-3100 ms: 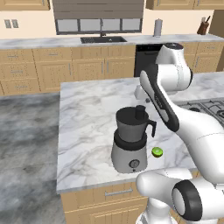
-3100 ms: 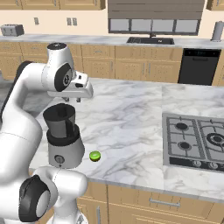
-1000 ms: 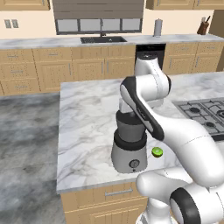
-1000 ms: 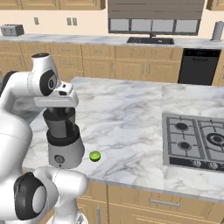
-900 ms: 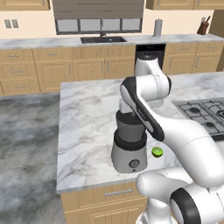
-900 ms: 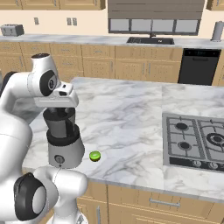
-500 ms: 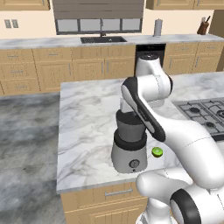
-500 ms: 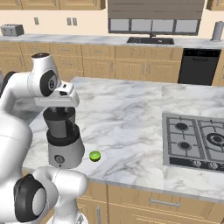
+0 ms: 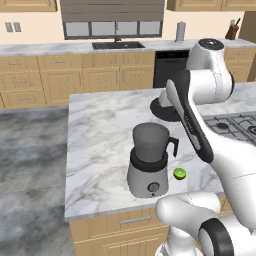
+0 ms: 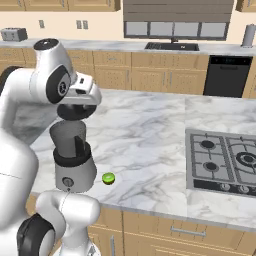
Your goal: Open the blender lid, put the kiwi in the blender, close the lid, and start the blender.
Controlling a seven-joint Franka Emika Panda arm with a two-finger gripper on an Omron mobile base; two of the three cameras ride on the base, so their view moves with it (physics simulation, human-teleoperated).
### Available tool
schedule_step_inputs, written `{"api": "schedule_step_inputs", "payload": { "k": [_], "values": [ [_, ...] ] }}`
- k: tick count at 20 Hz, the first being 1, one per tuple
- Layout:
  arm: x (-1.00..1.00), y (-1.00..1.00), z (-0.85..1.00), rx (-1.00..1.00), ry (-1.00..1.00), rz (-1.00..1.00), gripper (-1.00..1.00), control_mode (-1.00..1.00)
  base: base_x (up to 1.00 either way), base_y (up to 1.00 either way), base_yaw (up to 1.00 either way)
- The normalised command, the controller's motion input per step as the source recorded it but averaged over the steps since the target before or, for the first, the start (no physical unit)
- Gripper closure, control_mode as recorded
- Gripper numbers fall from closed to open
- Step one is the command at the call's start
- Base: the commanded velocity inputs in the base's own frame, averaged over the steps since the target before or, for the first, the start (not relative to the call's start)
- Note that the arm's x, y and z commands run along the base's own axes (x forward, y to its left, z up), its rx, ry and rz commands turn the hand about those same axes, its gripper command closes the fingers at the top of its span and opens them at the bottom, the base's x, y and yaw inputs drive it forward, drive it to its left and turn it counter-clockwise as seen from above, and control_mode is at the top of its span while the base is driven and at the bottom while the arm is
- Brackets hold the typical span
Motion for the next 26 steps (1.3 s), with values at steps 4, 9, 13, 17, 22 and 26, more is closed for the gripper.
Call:
{"api": "schedule_step_inputs", "payload": {
  "k": [4,9,13,17,22,26],
  "values": [
    [-0.11,-1.00,-0.69,0.18,0.03,-0.19,1.00,-1.00,0.00,0.00,0.00],
    [-0.03,-1.00,-1.00,0.17,0.12,-0.23,1.00,-1.00,0.00,0.00,0.00],
    [0.00,-1.00,-1.00,0.25,0.20,-0.20,1.00,-1.00,0.00,0.00,0.00],
    [0.24,-1.00,-1.00,0.27,0.27,-0.16,1.00,-1.00,0.00,0.00,0.00],
    [0.62,-1.00,-1.00,0.23,0.23,-0.13,1.00,-1.00,0.00,0.00,0.00],
    [0.36,-0.72,-0.96,0.02,0.02,-0.02,1.00,-1.00,0.00,0.00,0.00]
  ]
}}
